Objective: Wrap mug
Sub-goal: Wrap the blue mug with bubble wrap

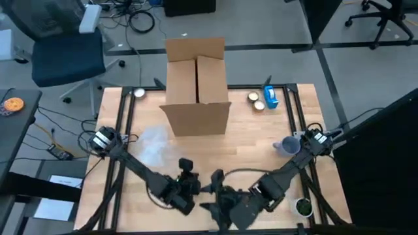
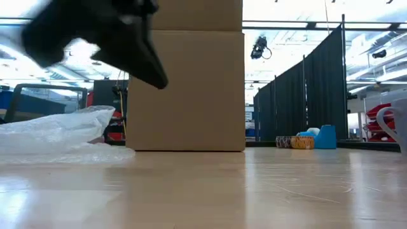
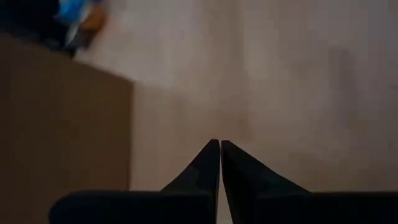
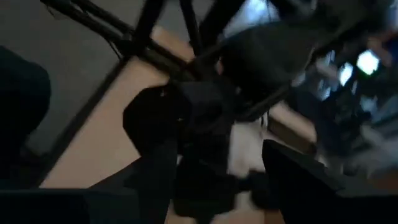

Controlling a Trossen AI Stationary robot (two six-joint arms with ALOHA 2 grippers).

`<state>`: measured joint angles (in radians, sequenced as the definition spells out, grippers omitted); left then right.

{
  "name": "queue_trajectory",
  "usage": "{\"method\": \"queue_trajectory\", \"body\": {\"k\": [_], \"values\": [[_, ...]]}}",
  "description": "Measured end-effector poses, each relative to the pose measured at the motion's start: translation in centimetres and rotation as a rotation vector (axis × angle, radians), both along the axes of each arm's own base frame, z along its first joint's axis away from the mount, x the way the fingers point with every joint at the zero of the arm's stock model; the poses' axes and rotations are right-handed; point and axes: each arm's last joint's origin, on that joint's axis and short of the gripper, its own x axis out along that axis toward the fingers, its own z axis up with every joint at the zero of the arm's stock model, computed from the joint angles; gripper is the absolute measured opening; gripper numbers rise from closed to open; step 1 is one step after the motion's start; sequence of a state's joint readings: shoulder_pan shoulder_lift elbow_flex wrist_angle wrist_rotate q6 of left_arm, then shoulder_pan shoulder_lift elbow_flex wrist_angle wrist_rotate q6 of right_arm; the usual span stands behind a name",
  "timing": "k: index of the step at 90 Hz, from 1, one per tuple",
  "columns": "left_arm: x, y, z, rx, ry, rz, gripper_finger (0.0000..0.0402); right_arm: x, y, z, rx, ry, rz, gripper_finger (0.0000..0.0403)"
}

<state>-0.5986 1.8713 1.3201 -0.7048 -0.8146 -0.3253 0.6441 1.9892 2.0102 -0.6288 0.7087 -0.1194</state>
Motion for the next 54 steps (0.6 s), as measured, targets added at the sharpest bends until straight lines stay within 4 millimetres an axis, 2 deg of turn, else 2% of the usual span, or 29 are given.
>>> {"method": "queue_trajectory", "body": {"k": [10, 16, 30, 54], "values": [[0.6, 1.2, -0.2, -0.073, -0.018, 0.091, 0.0000, 0.2, -1.7, -0.4, 0.098, 0.074, -0.063, 0.0203], [0.9, 1.6, -0.3, -0.112, 0.017, 0.084, 0.0000, 0.3, -2.4, -0.2, 0.140, 0.091, -0.074, 0.0200], [1.5, 2.9, -0.5, -0.120, 0.053, 0.085, 0.0000, 0.5, -4.0, -0.3, 0.136, 0.155, -0.094, 0.0195], [2.6, 5.2, -3.2, -0.210, -0.067, 0.118, 0.0000, -1.4, -6.4, -0.6, 0.177, 0.306, -0.248, 0.0192]]}}
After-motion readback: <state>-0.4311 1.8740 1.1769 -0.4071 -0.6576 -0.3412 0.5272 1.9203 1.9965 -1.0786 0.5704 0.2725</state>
